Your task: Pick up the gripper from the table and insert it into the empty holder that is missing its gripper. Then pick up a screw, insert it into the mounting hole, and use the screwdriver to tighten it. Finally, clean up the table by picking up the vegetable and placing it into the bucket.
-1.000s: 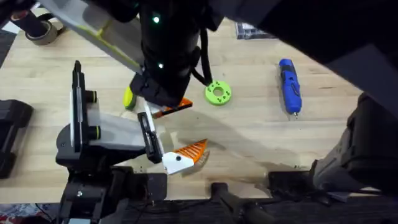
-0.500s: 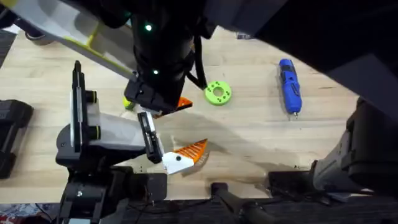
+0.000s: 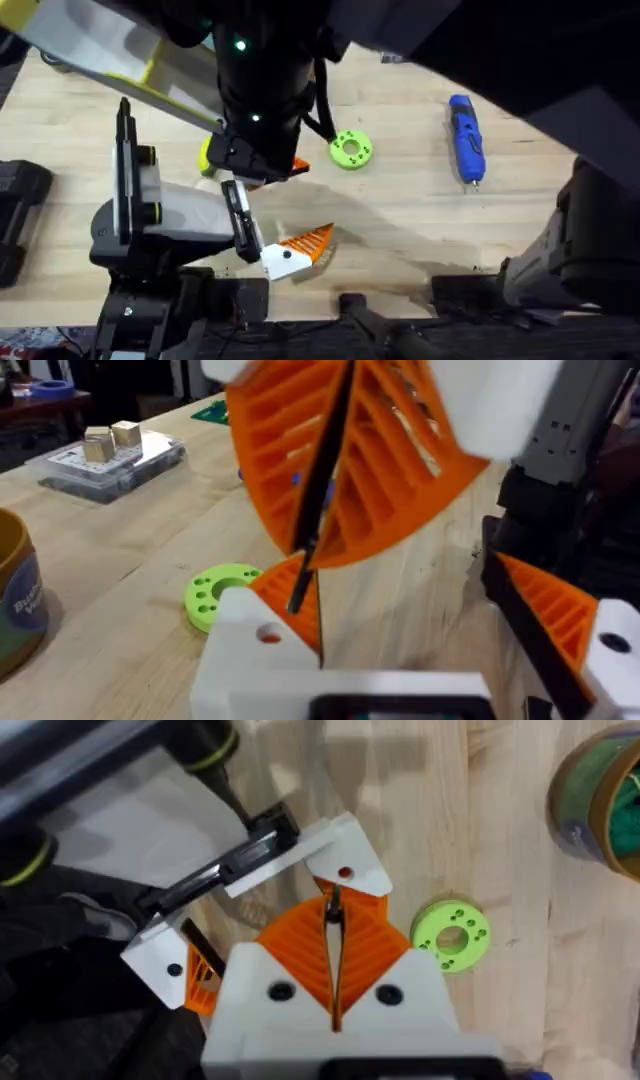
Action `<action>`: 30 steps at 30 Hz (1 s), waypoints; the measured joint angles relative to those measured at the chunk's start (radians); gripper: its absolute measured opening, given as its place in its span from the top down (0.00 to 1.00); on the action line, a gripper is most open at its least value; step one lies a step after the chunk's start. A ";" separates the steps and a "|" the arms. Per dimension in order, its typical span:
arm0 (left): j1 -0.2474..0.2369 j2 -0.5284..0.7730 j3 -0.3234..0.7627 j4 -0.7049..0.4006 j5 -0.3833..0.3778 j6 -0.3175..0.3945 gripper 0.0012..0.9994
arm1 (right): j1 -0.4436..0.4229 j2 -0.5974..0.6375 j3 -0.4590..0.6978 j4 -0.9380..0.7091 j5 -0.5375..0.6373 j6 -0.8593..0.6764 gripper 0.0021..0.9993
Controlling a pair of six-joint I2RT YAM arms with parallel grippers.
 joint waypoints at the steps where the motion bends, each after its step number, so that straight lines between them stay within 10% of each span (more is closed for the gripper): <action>1: 0.000 0.000 0.000 0.000 0.000 0.000 0.01 | 0.000 0.000 0.000 0.000 0.000 -0.002 0.99; 30: 0.000 0.000 0.000 0.000 0.002 -0.007 0.01 | -0.003 0.034 0.000 0.002 0.001 -0.045 0.99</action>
